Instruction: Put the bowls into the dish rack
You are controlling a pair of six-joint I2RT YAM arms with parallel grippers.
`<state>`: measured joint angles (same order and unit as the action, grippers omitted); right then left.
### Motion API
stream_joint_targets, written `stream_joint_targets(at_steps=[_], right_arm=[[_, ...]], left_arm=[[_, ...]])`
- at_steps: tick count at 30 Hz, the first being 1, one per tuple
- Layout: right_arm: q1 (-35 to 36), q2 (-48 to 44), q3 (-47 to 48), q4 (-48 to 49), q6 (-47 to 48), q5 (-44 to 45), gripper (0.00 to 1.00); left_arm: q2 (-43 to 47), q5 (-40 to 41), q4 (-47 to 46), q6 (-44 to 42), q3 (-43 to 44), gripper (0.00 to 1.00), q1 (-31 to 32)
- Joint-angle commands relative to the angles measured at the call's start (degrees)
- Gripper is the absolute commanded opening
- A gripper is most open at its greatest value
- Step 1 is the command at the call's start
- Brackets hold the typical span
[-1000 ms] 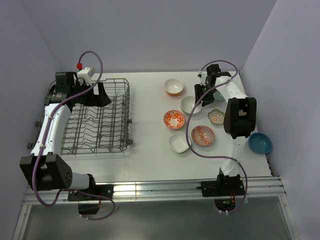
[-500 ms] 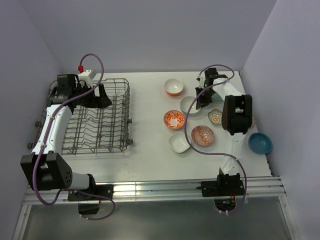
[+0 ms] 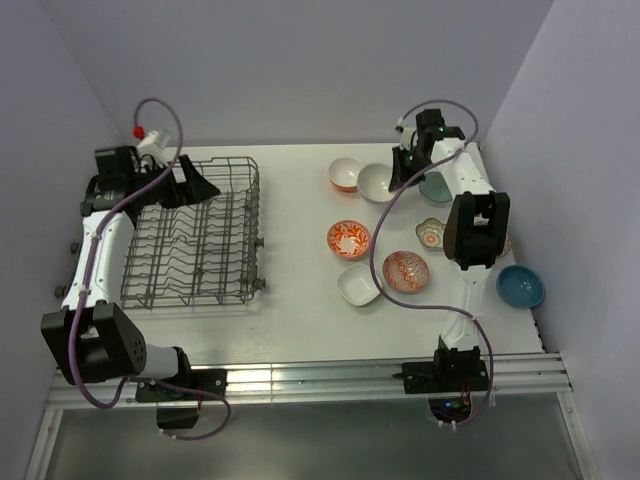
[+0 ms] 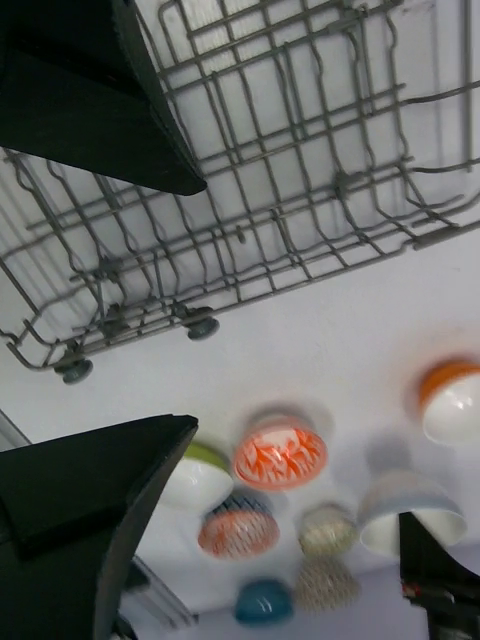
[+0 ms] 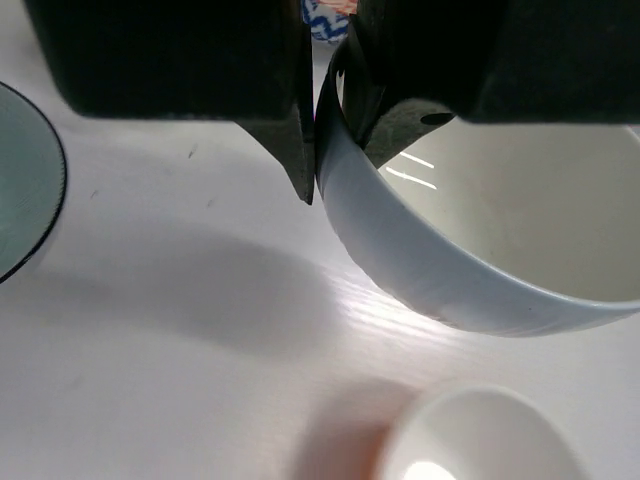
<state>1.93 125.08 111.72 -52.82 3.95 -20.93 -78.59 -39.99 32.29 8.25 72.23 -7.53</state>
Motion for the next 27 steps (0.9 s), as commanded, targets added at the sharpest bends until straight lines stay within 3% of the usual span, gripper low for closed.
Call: stream_joint_targets(at_steps=[1,6,8,10,13,18,27], right_arm=[[-0.7,-5.5,12.2,-1.1,-2.3,-8.5,0.00],[-0.2,-7.7,17.9,3.4,-8.2,-21.2,0.00],[0.7,-10.4,14.4,7.2,-11.7,-27.8,0.00],[1.0,-13.4,7.4,18.1,-19.5,-32.0,0.00],[3.0,-13.0,5.3,27.7,-27.0,-37.9,0.00],[9.7,-11.4,3.5,36.4,-34.7,-42.4,0.00],[19.9,-10.3,-5.8,49.6,-44.0,-40.2,0.00]], left_arm=[[2.6,-13.9,-18.6,16.5,-1.1,1.00,-6.7],[5.1,-15.2,-36.8,28.7,-4.7,0.99,-9.3],[5.4,-15.6,-43.1,34.4,-5.4,0.99,-9.3],[5.0,-17.1,-47.9,41.2,-6.7,0.99,-9.1],[5.1,-17.7,-57.0,48.8,-9.6,0.99,-7.9],[7.9,-14.4,-55.3,46.6,-12.6,0.99,-0.9],[12.1,-8.4,-58.4,52.2,-21.7,0.99,10.1]])
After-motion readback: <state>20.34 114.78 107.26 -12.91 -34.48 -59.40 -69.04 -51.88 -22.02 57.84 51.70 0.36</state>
